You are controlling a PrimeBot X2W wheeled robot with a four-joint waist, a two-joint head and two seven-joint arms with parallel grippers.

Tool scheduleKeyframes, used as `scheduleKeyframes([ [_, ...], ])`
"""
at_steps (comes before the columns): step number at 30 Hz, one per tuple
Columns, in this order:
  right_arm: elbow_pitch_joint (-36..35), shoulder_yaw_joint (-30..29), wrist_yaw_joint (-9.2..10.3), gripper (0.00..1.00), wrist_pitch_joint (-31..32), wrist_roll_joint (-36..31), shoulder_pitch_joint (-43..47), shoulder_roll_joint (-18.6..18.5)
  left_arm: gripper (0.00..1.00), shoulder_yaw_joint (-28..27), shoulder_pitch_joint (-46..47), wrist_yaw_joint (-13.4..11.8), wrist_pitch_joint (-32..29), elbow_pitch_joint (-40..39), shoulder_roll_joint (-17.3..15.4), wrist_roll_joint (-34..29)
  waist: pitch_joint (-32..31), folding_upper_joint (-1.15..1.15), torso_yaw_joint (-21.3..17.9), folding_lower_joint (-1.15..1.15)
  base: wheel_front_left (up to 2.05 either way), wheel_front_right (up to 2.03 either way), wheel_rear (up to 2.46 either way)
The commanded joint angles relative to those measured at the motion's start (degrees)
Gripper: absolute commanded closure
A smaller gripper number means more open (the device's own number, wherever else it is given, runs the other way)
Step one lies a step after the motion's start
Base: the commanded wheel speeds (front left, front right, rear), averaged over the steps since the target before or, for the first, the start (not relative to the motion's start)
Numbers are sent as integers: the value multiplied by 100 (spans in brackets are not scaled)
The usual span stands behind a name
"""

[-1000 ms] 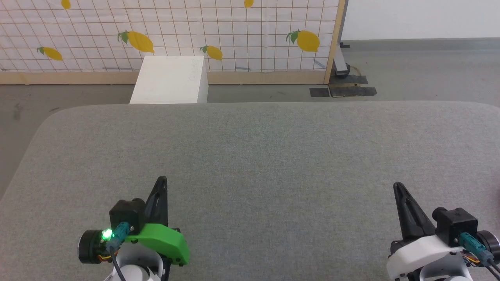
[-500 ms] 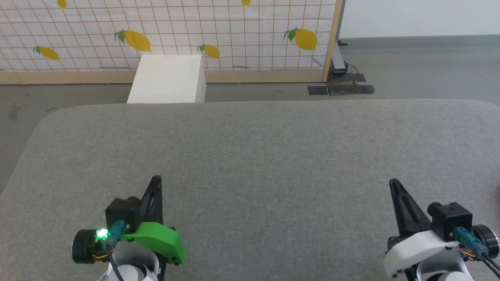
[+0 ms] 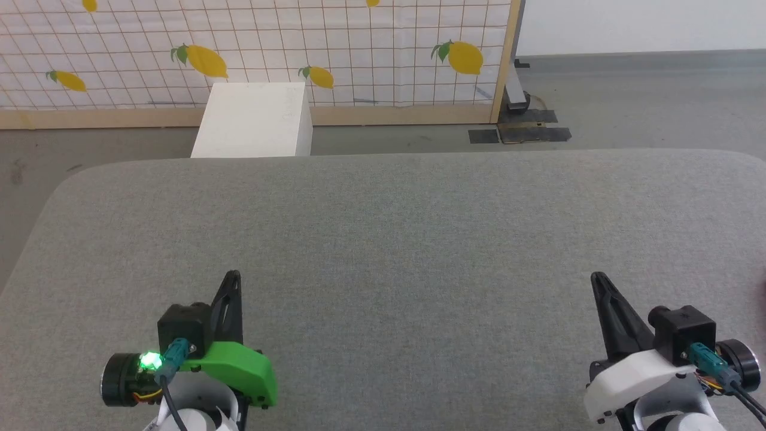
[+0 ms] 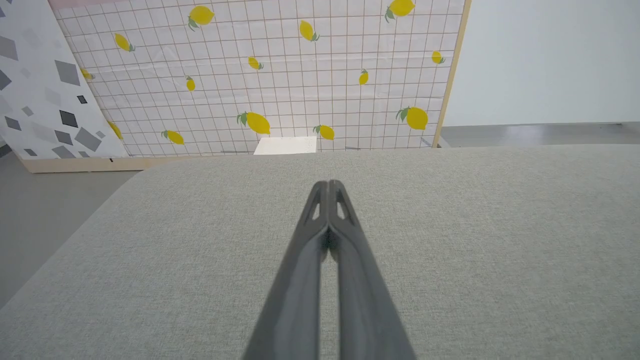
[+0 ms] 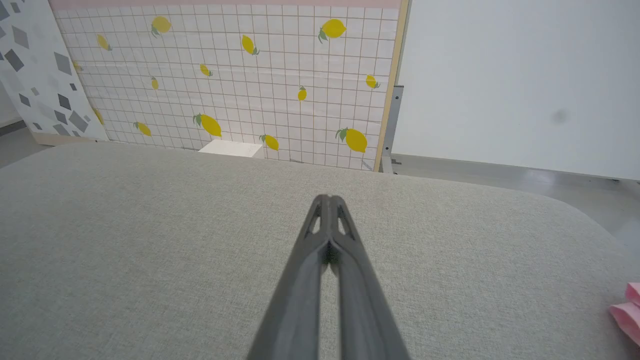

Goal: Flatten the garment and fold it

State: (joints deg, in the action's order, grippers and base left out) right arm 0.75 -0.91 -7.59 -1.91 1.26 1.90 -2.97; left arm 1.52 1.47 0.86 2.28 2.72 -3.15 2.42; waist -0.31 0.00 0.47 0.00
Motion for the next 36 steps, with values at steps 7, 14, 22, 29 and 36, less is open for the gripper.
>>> scheduleKeyframes([
  [7, -56, 46, 9, 100, 100, -76, -142, 9, 100, -78, -104, -70, -108, -140, 25, -127, 13, 0, -20, 0, 0, 0, 0],
  [14, -69, 76, 9, 100, 161, -109, -174, 9, 100, -128, -133, -81, -188, -228, 26, -204, 25, 0, -38, 0, 0, 0, 0],
  [22, -75, 91, 10, 100, 191, -126, -190, 9, 100, -152, -147, -86, -228, -272, 27, -242, 31, 0, -47, 0, 0, 0, 0],
  [29, -75, 91, 10, 100, 191, -126, -190, 9, 100, -152, -147, -86, -228, -272, 27, -242, 31, 0, -47, 0, 0, 0, 0],
  [36, -75, 91, 10, 100, 191, -126, -190, 9, 100, -152, -147, -86, -228, -272, 27, -242, 31, 0, -47, 0, 0, 0, 0],
])
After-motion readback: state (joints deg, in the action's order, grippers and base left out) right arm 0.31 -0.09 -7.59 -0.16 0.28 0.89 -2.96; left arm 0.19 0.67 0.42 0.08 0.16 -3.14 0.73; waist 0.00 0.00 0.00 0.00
